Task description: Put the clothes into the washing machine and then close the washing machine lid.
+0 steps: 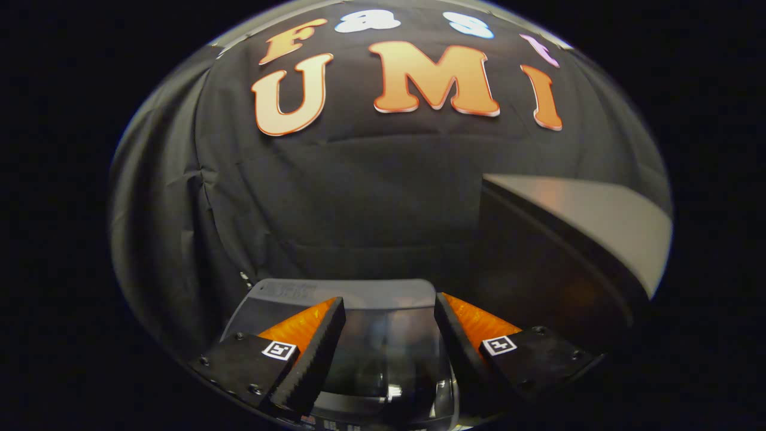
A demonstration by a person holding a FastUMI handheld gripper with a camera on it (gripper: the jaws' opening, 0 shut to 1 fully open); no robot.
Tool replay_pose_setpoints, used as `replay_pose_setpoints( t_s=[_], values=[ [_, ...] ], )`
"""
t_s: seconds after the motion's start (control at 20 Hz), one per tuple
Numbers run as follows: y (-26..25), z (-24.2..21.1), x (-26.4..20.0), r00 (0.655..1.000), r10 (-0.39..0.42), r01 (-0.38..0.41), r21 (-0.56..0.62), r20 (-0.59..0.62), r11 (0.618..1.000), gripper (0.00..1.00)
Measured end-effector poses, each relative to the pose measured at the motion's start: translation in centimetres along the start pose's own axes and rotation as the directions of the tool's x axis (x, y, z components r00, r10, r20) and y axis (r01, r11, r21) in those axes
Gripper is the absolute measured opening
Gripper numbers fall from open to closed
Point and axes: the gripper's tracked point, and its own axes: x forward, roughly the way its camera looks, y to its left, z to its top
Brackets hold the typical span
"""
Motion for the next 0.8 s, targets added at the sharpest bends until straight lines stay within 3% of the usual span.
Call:
replay_pose_setpoints(
  t_s=[0.3,0.8],
  values=[
    [0.3,1.3,-1.1,0.998,0.001,0.001,-0.034,0.066,0.999,0.97],
    [1.9,11.2,-9.3,0.969,0.055,-0.035,-0.086,0.24,0.996,0.99]
  ],
)
